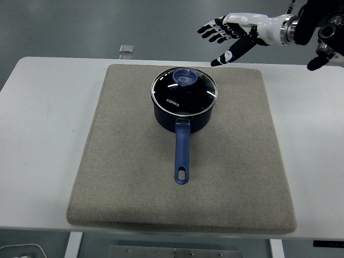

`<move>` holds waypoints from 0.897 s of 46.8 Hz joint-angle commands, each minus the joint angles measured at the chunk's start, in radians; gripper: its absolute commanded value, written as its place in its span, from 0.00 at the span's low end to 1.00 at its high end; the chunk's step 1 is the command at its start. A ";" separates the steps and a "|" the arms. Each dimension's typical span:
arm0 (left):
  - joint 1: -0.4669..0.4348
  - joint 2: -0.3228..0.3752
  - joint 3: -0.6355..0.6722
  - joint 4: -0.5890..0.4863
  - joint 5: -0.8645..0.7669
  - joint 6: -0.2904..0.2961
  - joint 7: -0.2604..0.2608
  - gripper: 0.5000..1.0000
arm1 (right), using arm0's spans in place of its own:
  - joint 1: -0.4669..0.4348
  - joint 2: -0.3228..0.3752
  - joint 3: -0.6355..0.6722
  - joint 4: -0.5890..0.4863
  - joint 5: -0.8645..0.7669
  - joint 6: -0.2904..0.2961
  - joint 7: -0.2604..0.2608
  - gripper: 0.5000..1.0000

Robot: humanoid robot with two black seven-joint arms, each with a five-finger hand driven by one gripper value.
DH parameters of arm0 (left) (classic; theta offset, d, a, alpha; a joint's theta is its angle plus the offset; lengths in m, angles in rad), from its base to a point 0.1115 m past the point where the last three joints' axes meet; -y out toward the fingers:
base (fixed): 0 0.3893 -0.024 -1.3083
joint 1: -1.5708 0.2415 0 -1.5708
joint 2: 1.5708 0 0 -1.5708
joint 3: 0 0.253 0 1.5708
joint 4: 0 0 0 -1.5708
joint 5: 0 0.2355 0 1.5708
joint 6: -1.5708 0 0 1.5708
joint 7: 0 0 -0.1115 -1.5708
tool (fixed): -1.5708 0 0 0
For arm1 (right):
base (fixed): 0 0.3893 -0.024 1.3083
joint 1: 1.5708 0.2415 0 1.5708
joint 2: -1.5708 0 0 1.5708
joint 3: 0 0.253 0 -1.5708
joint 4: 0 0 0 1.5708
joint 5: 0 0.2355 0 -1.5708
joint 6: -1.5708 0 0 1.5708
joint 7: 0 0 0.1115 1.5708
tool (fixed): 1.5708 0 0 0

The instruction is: Lift the pot lid and place it to the right of the pot.

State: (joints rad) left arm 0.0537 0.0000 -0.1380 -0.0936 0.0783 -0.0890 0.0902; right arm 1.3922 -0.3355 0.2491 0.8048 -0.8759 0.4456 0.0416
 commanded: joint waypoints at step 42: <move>0.000 0.000 0.000 0.000 0.000 0.000 -0.001 1.00 | 0.108 0.135 -0.205 0.033 -0.278 -0.099 0.009 0.80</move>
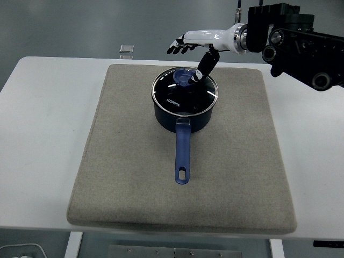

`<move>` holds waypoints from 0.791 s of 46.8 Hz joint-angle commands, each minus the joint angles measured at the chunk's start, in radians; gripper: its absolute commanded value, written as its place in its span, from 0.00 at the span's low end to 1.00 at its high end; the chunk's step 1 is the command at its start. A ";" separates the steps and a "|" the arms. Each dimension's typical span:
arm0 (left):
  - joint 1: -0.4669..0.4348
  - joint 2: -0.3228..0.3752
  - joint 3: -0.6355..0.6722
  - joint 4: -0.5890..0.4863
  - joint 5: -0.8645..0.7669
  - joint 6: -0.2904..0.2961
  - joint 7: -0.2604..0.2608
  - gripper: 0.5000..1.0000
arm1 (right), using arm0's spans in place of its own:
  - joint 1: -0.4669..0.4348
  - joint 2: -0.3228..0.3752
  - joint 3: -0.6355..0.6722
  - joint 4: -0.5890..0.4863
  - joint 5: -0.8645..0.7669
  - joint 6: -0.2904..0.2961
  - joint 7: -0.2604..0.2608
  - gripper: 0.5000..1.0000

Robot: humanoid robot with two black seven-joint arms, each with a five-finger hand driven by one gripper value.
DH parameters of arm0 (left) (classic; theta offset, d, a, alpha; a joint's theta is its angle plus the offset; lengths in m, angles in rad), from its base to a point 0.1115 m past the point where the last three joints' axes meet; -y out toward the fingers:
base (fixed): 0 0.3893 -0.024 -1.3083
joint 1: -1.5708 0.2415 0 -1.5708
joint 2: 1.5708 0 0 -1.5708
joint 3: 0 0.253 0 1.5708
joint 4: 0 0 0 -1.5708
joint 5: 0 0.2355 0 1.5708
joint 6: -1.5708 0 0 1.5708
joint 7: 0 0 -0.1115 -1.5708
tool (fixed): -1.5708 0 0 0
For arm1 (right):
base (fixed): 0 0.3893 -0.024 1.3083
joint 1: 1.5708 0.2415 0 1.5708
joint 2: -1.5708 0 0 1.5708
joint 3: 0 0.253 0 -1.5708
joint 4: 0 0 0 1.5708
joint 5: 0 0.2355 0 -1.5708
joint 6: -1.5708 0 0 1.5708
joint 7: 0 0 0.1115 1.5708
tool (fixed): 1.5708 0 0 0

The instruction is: Lift the pot lid and place it to the right of the pot.

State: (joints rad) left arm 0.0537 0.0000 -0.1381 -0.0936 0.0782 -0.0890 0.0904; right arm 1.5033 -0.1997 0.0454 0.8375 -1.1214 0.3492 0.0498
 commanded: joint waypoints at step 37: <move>0.000 0.000 0.000 0.000 0.000 0.000 -0.001 1.00 | -0.002 0.037 -0.059 -0.001 -0.081 -0.022 0.021 0.76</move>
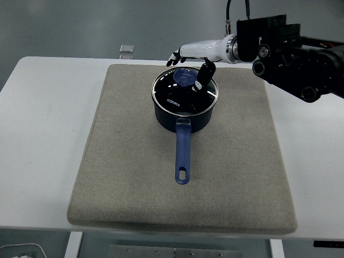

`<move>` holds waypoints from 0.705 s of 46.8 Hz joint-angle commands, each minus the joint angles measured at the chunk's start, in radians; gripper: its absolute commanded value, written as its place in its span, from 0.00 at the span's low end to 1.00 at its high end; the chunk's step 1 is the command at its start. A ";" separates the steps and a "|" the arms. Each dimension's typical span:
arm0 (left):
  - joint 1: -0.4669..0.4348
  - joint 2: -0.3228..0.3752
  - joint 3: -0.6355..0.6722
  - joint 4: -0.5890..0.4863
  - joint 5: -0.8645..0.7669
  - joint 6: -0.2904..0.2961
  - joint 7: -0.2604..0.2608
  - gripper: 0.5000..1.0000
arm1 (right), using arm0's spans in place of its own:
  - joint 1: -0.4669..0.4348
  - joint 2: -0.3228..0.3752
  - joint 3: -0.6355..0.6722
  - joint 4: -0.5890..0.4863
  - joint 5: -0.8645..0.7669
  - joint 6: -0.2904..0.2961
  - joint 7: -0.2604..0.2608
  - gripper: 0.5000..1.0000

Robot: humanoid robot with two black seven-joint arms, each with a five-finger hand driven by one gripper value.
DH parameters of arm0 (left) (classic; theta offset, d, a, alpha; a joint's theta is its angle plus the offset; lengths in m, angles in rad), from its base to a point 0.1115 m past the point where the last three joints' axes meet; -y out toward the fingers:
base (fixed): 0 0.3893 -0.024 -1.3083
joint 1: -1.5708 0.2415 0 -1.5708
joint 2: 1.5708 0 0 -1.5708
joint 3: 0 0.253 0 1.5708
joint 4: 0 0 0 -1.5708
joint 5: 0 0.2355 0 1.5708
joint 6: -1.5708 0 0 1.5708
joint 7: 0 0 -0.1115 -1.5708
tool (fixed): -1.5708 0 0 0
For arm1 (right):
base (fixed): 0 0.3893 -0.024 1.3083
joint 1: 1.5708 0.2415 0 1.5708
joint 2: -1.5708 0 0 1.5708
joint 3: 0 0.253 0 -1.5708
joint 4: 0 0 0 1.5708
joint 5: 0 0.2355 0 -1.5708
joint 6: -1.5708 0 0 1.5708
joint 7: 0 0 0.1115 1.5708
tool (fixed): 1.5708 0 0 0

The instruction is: Lift the pot lid and place it to the right of the pot.

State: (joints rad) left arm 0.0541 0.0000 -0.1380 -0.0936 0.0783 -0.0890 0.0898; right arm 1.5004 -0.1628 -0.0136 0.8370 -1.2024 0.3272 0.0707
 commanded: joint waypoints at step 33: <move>0.000 0.000 0.000 0.000 0.000 0.000 -0.001 1.00 | 0.003 0.008 -0.017 -0.006 -0.016 0.003 -0.002 0.54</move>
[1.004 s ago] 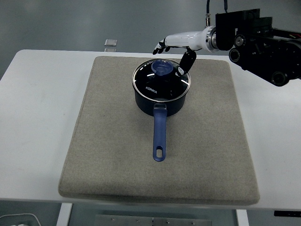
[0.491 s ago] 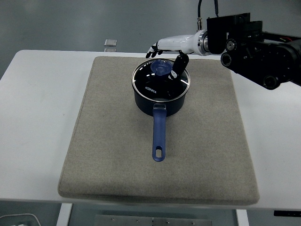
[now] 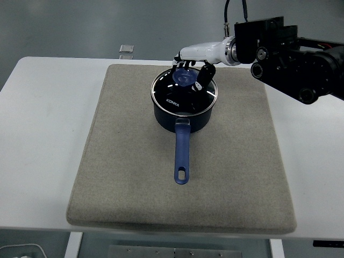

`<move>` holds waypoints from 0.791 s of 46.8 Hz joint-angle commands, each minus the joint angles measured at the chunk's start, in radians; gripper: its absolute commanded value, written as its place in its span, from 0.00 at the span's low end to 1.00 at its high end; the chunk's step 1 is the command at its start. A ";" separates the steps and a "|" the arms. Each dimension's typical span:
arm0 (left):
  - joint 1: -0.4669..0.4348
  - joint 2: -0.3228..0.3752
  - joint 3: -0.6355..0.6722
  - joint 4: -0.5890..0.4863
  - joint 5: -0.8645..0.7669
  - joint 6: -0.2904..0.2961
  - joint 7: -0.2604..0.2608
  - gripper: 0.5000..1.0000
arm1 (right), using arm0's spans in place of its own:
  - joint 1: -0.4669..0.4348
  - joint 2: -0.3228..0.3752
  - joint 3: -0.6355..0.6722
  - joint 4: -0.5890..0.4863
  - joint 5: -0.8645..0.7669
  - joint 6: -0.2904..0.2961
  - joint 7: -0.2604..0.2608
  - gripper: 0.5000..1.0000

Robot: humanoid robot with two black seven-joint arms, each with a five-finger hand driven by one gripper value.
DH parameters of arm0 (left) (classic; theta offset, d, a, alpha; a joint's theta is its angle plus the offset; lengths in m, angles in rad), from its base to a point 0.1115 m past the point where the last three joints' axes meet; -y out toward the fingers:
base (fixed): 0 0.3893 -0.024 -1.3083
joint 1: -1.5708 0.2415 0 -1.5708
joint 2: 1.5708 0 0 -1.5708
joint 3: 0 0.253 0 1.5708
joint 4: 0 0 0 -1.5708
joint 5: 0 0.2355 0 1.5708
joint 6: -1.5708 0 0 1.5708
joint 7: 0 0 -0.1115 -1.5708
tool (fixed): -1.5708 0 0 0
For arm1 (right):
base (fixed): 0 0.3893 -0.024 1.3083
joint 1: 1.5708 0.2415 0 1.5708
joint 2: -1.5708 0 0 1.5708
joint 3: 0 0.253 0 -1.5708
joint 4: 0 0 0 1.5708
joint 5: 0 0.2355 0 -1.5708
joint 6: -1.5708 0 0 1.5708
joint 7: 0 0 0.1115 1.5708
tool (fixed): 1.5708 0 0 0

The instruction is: Lift the pot lid and place it to the right of the pot.

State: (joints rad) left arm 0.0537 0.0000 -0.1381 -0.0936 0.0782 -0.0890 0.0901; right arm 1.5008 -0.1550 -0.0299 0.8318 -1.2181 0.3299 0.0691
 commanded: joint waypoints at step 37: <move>0.000 0.000 0.000 0.000 0.000 0.000 0.000 1.00 | 0.013 0.011 -0.002 0.000 0.000 0.012 -0.006 0.30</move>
State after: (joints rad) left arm 0.0537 0.0000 -0.1381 -0.0936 0.0782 -0.0890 0.0900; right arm 1.5089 -0.1441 -0.0322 0.8314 -1.2181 0.3418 0.0648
